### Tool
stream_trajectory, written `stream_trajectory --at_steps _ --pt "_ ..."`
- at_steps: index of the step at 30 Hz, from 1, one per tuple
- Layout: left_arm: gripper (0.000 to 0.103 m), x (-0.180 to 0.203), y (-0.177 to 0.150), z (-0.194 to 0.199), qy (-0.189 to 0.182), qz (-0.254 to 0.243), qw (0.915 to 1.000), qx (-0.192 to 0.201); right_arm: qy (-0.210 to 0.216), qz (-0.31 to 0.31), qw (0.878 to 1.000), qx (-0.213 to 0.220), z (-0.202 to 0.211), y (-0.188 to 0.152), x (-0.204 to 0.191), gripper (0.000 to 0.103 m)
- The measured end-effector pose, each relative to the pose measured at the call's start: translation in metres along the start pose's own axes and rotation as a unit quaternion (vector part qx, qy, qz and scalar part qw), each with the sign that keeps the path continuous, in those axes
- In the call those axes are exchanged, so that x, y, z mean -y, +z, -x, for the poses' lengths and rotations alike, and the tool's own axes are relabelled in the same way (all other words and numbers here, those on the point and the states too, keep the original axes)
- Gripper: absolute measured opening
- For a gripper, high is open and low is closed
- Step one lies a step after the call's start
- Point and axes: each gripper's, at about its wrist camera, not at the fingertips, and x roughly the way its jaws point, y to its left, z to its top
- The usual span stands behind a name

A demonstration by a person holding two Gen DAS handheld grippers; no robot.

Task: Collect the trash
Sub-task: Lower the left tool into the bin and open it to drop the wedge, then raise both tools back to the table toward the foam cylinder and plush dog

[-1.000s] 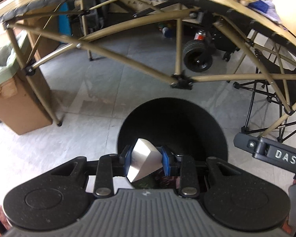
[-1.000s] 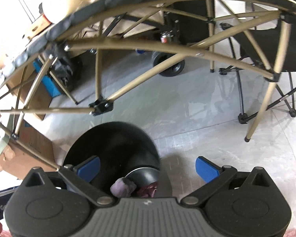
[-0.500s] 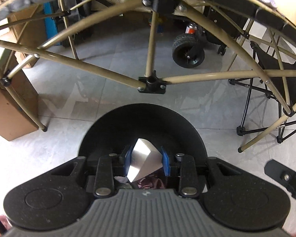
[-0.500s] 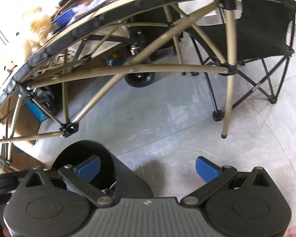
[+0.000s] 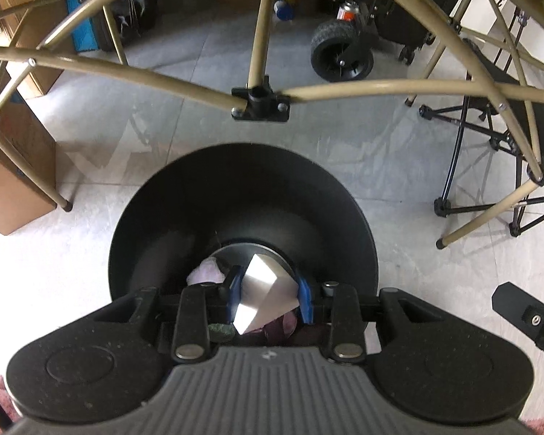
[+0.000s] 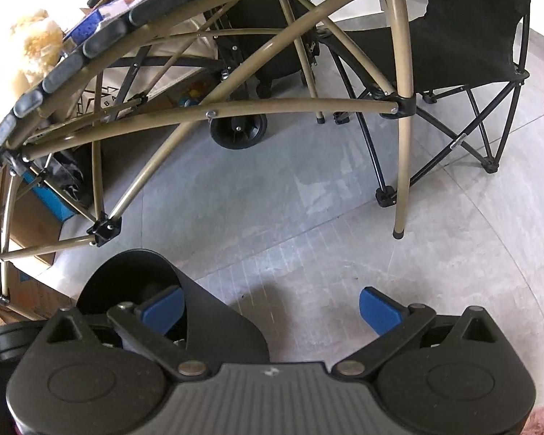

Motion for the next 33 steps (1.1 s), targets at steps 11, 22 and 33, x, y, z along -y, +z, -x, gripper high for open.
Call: stream_trajectory --at_steps 11,22,33 --pt "0.044 -0.002 -0.003 -0.002 0.005 0.004 0.9999 -0.009 0.002 0.003 1.0 -0.003 -0.001 0.0 -0.002 0.103" --pt "0.103 -0.011 -0.002 -0.004 -0.001 0.04 0.9989 -0.025 0.002 0.002 1.0 -0.002 -0.001 0.0 -0.002 0.103" --pt "0.103 -0.011 -0.002 -0.003 -0.002 0.038 0.9989 -0.026 0.002 0.002 1.0 -0.002 -0.001 0.0 -0.003 0.103"
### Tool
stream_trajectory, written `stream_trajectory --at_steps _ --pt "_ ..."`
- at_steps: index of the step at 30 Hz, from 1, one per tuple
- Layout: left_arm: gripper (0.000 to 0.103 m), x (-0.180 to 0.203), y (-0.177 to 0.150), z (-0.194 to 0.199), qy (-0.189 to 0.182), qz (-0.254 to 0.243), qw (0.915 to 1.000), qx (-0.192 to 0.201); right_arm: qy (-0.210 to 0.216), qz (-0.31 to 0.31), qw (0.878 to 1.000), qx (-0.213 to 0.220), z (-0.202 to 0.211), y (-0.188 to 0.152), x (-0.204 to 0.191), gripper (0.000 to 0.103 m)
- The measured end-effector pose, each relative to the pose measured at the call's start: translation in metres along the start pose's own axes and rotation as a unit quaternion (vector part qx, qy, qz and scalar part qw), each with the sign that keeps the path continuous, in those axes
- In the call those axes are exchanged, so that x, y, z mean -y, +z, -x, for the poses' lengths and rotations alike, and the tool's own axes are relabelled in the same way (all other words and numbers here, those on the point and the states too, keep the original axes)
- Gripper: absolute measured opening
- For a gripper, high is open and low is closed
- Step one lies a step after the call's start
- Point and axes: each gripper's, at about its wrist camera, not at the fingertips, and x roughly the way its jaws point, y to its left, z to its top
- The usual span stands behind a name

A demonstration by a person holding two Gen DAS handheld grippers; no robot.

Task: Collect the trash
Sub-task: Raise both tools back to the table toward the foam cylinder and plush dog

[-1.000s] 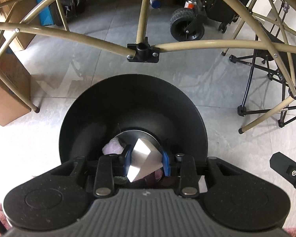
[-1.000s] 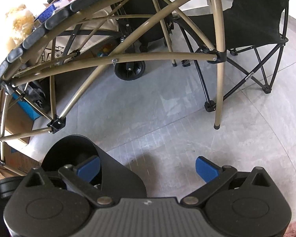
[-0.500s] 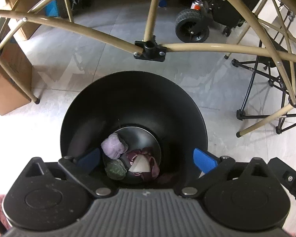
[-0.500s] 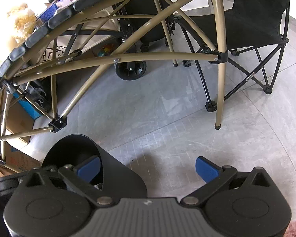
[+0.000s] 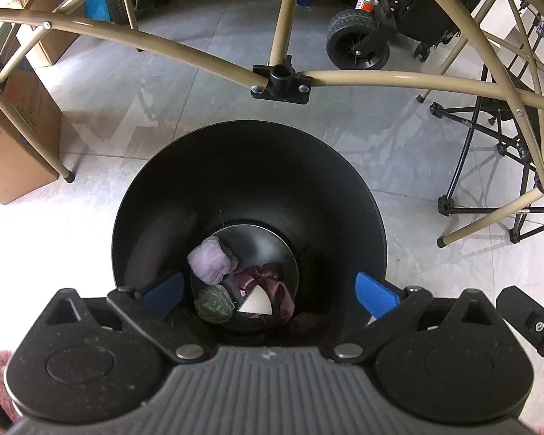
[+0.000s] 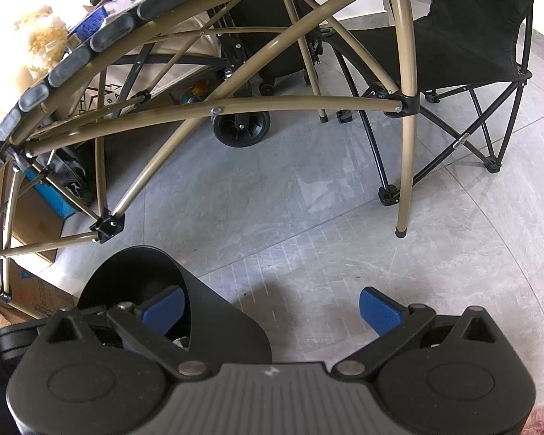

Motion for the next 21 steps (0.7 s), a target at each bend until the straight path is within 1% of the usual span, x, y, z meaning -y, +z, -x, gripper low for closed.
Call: stream_trajectory --at_steps 11,17,21 --pt "0.103 -0.002 0.0 0.012 -0.004 -0.002 0.9998 0.019 0.005 0.002 1.0 0.003 0.004 0.001 -0.005 0.103" --pt "0.103 -0.008 0.0 0.036 -0.01 -0.007 0.9981 0.061 0.026 0.005 0.999 0.03 0.019 0.004 -0.011 0.103" --pt "0.103 -0.013 -0.004 0.056 -0.019 -0.013 0.995 0.097 0.036 0.009 0.998 0.053 0.031 0.004 -0.015 0.103"
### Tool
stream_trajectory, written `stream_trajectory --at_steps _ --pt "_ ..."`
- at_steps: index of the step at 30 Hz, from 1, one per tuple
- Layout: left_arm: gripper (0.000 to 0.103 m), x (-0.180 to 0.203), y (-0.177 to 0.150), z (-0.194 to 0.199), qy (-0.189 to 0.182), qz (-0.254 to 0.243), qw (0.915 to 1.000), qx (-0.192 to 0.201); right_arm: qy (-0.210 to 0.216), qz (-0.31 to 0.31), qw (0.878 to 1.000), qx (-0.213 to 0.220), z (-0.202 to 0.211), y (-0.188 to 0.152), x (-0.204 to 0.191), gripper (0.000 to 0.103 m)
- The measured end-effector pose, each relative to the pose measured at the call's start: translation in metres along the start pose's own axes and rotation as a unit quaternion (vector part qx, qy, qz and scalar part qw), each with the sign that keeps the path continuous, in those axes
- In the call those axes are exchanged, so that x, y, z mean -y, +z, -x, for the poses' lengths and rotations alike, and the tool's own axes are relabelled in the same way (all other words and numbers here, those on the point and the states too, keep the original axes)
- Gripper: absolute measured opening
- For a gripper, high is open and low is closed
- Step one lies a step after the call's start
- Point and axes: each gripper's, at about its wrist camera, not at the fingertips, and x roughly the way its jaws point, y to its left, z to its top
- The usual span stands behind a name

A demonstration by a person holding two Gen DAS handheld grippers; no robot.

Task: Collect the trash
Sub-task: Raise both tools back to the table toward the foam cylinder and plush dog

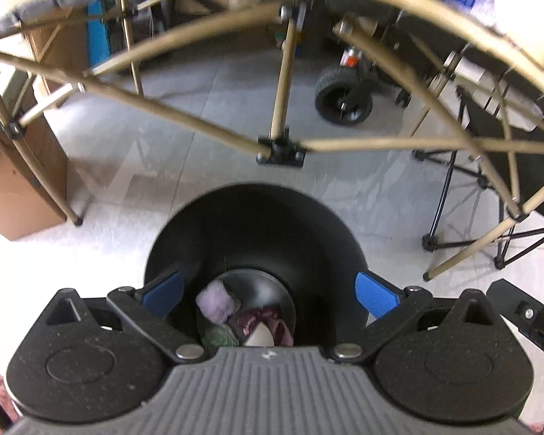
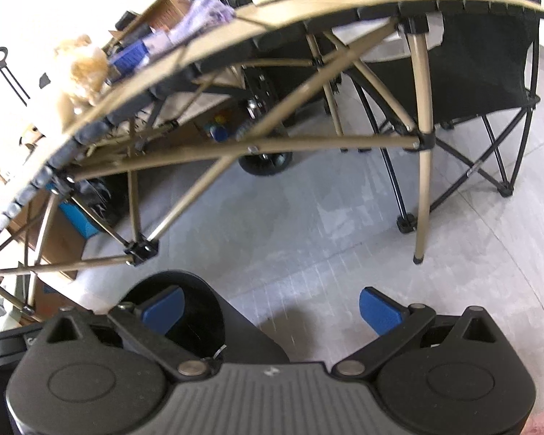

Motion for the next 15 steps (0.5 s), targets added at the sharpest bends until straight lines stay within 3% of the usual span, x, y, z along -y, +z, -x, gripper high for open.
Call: stream_trajectory --at_steps 15 --pt "0.103 -0.024 -0.007 0.073 -0.021 0.004 0.9918 0.126 0.057 0.01 0.991 0.12 0.059 0.008 -0.028 0.103"
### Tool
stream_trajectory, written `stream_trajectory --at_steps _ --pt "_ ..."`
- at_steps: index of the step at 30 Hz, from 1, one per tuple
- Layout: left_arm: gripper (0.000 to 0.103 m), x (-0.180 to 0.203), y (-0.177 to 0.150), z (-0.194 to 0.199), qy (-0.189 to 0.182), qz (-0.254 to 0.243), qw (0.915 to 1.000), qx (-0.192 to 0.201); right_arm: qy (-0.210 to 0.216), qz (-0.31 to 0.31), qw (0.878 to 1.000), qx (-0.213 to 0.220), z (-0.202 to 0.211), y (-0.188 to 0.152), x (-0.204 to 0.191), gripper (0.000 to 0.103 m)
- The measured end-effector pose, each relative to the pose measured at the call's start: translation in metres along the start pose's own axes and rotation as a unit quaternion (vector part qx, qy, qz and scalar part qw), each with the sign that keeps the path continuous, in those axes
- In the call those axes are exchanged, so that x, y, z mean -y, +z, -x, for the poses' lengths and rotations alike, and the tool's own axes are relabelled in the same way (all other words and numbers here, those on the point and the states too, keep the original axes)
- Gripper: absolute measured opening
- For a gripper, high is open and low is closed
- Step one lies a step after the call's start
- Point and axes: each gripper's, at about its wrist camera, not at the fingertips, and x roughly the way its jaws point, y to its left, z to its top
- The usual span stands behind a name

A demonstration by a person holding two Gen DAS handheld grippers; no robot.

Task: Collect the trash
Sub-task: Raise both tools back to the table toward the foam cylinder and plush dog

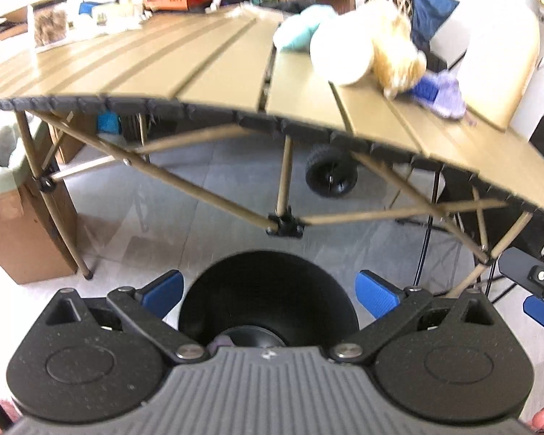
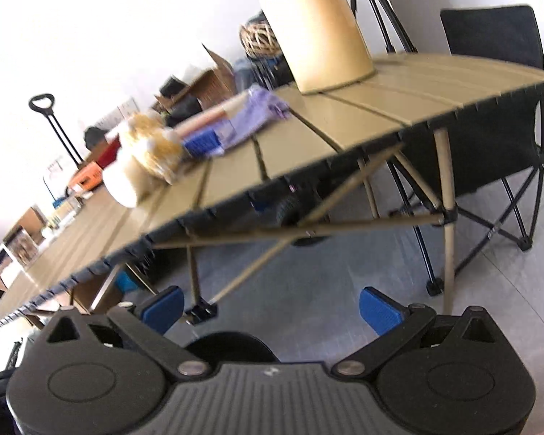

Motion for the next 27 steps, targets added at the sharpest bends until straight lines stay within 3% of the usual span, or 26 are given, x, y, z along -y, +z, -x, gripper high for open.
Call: stream_trajectory --at_steps 5,10,17,27 --pt "0.103 0.0 0.009 0.026 0.007 -0.012 0.9984 0.055 0.014 0.02 0.999 0.033 0.012 0.006 -0.018 0.103" --pt "0.103 0.0 0.028 0.045 -0.011 -0.008 0.9953 0.096 0.025 0.032 0.997 0.066 0.025 0.019 -0.032 0.103" --pt "0.103 0.012 0.066 0.047 -0.014 -0.01 0.9885 0.15 0.019 0.031 0.993 0.116 0.031 0.052 -0.052 0.103" --pt "0.103 0.027 0.12 0.013 -0.019 -0.02 0.9865 0.161 -0.008 0.035 0.99 0.139 -0.007 0.105 -0.07 0.103"
